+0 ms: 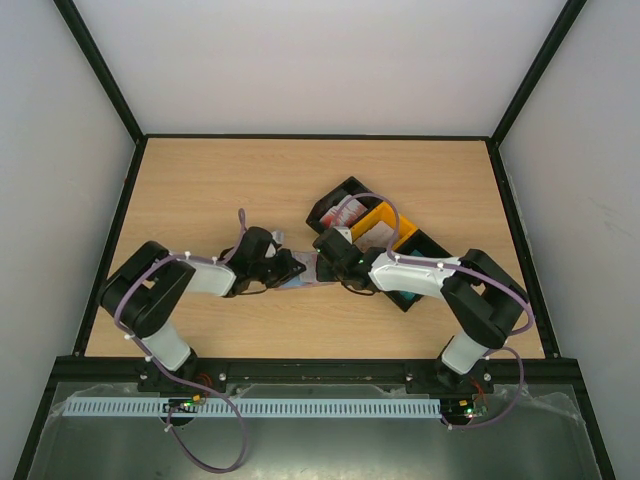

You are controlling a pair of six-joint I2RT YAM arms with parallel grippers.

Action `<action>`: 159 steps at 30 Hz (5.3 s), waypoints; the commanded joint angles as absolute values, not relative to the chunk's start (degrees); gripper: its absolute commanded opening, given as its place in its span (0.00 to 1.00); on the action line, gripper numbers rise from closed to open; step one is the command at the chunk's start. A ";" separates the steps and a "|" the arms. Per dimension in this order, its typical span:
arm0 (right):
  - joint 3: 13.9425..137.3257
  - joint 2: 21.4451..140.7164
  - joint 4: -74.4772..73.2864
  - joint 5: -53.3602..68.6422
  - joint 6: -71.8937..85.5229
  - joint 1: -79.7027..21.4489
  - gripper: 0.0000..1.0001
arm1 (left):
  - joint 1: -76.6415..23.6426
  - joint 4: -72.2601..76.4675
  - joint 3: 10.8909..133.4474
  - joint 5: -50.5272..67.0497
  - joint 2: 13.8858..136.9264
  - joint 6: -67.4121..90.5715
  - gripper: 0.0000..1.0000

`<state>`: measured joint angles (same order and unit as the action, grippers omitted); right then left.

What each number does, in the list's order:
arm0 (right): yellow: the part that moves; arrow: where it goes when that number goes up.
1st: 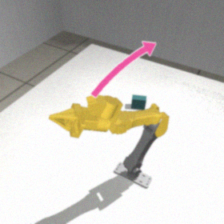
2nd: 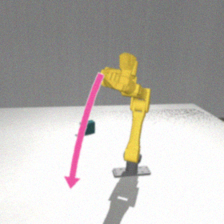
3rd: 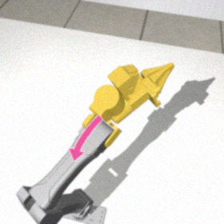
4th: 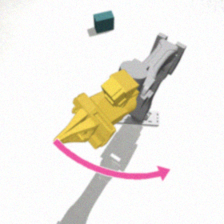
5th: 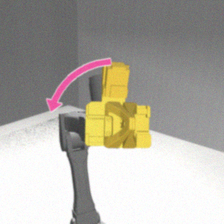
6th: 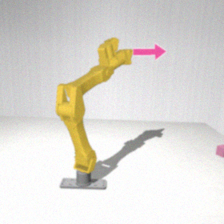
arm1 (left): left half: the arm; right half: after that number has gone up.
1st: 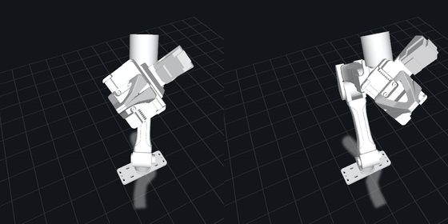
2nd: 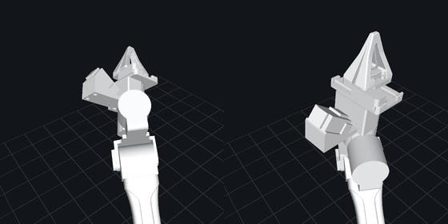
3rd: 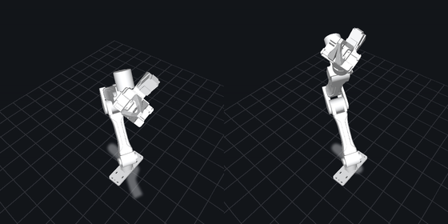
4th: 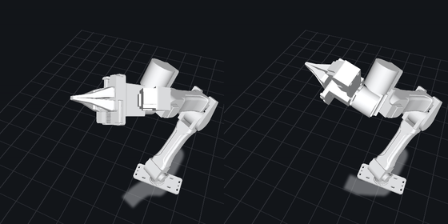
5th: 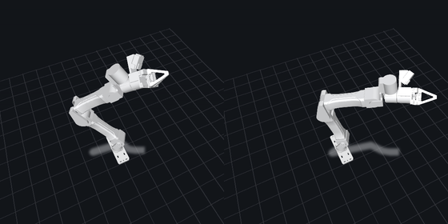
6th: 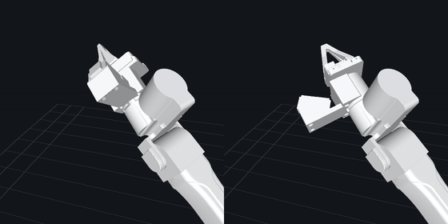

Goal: Put the credit cards into the card holder
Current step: Insert the credit card into the card holder.

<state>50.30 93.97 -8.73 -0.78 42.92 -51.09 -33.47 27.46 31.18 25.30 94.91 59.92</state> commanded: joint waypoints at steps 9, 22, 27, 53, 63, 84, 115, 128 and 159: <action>49.15 95.39 -11.08 -0.88 43.84 -51.31 0.02 | -34.56 28.62 30.78 26.95 98.65 60.51 0.05; 48.87 94.85 -10.81 -0.18 44.03 -51.26 0.02 | -36.89 21.89 32.99 23.18 96.38 53.04 0.23; 50.10 91.78 -11.64 0.18 44.27 -51.30 0.02 | -38.17 14.30 35.03 21.06 94.49 51.45 0.39; 49.22 87.25 -9.46 5.06 43.27 -51.24 0.02 | -42.71 -3.62 35.78 7.06 83.81 53.25 0.97; 48.09 87.67 -7.60 7.44 43.38 -51.27 0.02 | -42.94 -8.45 36.01 6.46 79.59 51.65 1.00; 48.76 87.62 -4.90 10.08 43.48 -51.35 0.02 | -38.32 -11.19 34.44 -1.62 75.83 49.14 0.64; 48.71 95.58 -2.20 9.46 45.50 -51.56 0.02 | -36.59 -2.94 35.89 11.41 83.20 43.14 0.39; 49.33 94.09 -4.05 3.49 45.87 -51.51 0.02 | -37.92 -2.83 39.38 13.02 87.99 38.13 0.40; 51.43 95.98 -7.64 1.75 45.80 -51.58 0.02 | -39.15 -6.94 46.23 10.90 94.64 34.51 0.65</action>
